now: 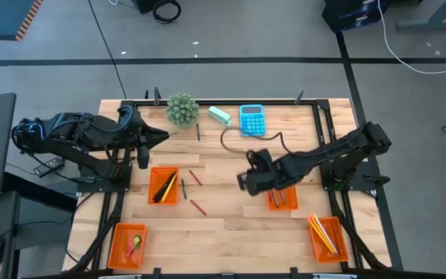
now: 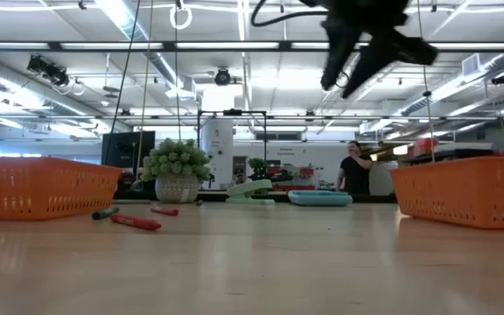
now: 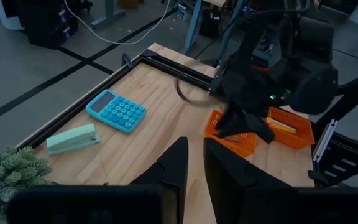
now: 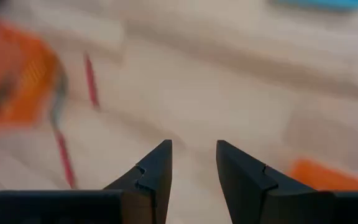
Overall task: Sort crayons/erasers/pens/pencils in bins
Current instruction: Put the bottom red crayon into the top right orange basket
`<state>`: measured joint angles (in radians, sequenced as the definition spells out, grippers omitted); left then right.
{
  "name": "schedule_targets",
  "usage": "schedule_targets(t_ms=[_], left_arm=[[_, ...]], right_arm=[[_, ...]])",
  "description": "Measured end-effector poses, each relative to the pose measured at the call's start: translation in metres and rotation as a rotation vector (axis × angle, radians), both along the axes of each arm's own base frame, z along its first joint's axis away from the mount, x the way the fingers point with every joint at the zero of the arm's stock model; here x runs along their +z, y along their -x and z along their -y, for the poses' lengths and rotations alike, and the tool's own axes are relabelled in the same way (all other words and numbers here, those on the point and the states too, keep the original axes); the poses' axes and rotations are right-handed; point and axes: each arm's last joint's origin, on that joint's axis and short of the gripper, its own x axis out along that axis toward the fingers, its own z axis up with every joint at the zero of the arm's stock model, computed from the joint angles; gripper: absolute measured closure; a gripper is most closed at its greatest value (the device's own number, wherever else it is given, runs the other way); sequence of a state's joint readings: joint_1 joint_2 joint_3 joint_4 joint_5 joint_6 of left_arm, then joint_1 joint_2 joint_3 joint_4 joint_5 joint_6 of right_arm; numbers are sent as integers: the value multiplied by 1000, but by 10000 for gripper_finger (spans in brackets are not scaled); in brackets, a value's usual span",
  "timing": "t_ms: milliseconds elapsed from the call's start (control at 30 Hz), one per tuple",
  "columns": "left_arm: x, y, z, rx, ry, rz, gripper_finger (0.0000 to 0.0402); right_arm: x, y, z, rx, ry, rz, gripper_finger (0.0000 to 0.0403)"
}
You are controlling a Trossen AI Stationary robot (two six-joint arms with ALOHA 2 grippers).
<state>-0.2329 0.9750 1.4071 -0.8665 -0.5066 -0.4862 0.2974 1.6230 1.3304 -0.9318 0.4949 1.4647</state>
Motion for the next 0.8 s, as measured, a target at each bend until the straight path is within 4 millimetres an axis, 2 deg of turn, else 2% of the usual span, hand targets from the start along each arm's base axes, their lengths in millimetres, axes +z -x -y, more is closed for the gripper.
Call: schedule_targets(t_ms=[100, 267, 533, 667, 800], left_arm=[[0, 0, 0, 0, 1, 4, 346], [1, 0, 0, 0, 1, 8, 347], [2, 2, -1, -16, -48, 0, 340], [3, 7, -2, -12, -81, -7, 345], [0, 10, -3, -18, -106, -48, 344]], right_arm=[[13, -14, 14, -58, 18, 125, 272], [26, -40, 45, -1, -8, 306, 272], [11, -55, 96, -3, -108, 281, 272], [2, -64, 101, 57, -167, 278, 272], [-14, -78, 93, 115, -218, 239, 272]])
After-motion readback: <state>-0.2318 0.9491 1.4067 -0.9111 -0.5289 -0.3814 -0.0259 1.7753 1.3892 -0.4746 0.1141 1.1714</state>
